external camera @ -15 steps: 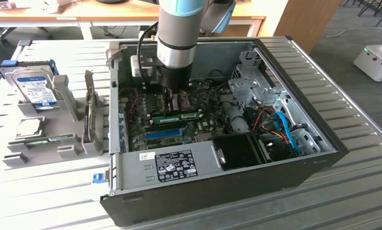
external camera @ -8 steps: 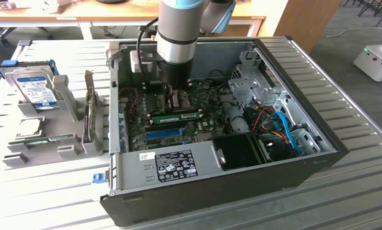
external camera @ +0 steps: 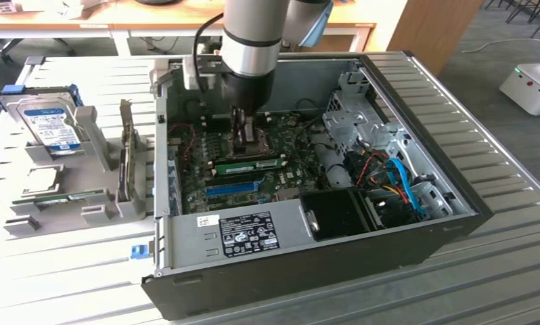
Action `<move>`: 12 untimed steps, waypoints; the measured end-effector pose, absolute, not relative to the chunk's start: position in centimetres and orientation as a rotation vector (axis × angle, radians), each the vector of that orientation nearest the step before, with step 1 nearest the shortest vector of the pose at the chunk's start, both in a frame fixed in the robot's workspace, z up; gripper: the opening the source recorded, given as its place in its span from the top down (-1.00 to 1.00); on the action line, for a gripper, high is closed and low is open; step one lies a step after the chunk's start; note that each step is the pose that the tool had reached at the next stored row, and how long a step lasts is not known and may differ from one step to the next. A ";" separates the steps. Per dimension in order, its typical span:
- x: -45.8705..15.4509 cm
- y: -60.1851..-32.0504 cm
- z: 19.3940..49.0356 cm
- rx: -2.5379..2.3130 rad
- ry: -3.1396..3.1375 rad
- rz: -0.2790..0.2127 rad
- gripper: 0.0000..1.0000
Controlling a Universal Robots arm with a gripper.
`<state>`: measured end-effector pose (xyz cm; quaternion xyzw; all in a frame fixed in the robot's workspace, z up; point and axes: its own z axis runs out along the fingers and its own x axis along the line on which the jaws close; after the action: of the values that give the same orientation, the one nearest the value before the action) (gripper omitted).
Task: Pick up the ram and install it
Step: 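Press down the ram until it locks into place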
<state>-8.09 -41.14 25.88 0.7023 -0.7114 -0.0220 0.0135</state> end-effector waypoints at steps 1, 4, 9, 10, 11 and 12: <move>-8.1 -41.1 26.2 2.188 -2.216 -0.069 0.79; -8.1 -41.1 27.1 2.187 -2.216 -0.069 0.79; -8.1 -41.1 28.5 2.187 -2.216 -0.069 0.79; -8.1 -41.1 28.7 2.187 -2.216 -0.069 0.79; -8.1 -41.1 29.0 2.187 -2.216 -0.069 0.79; -8.1 -41.1 29.2 2.188 -2.216 -0.069 0.79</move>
<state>-8.06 -41.15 29.21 0.7023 -0.7114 -0.0221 0.0136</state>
